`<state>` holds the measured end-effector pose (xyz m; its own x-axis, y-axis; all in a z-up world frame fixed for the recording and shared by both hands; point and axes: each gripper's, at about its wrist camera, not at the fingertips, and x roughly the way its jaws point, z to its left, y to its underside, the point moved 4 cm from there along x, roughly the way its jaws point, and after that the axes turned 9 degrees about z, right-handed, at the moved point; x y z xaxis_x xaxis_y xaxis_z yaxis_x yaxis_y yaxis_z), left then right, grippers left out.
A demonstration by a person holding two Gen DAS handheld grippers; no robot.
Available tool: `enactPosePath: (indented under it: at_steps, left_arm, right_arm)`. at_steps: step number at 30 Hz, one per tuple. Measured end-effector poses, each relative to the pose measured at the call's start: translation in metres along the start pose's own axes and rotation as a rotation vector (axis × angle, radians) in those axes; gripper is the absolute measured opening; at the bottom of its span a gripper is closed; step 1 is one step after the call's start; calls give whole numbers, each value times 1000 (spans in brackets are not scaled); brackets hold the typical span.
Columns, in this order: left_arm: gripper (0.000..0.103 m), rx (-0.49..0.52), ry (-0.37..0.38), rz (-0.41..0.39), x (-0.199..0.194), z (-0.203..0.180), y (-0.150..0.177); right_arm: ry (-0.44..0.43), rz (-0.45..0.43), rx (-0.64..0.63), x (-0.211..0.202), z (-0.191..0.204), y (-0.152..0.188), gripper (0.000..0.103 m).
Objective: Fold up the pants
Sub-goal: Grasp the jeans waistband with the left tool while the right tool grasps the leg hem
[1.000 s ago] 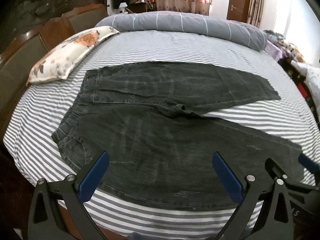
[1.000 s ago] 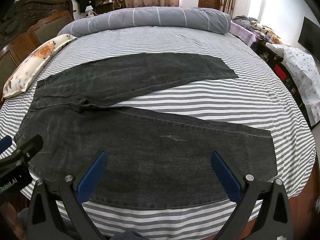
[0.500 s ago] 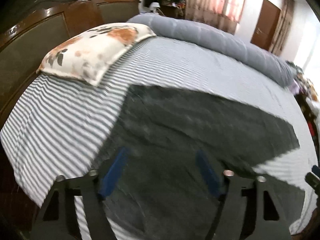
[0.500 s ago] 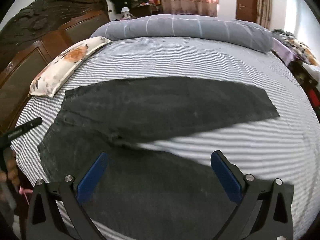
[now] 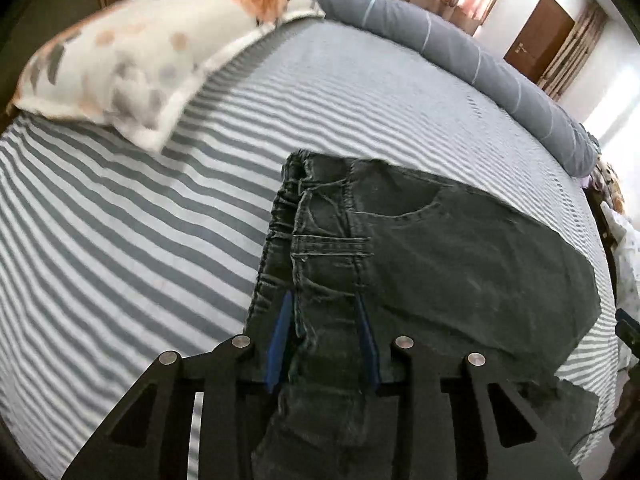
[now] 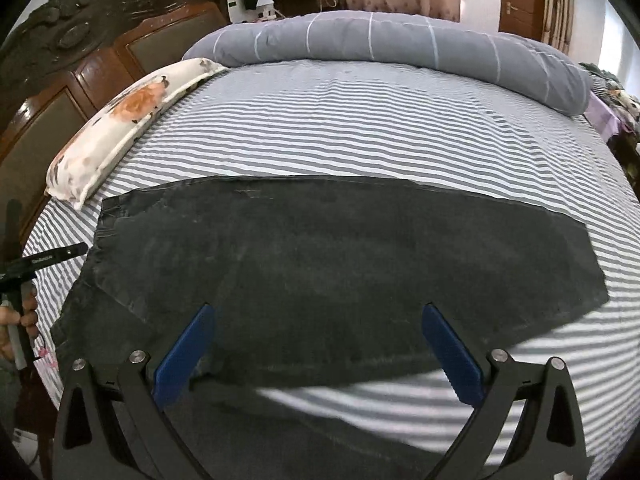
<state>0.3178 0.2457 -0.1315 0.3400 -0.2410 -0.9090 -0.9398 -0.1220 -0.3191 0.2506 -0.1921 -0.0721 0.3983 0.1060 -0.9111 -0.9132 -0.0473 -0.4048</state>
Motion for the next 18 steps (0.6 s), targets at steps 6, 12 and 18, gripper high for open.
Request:
enactPosePath:
  at_steps: [6, 12, 18]
  left_arm:
    - [31, -15, 40, 7, 24, 1, -15]
    - [31, -59, 65, -7, 30, 6, -43]
    - [31, -85, 126, 41, 40, 13, -65]
  right_arm:
    - [4, 7, 3, 26, -5, -15, 102]
    - [22, 10, -56, 43, -6, -25, 102]
    - [59, 5, -132, 53, -7, -33, 102]
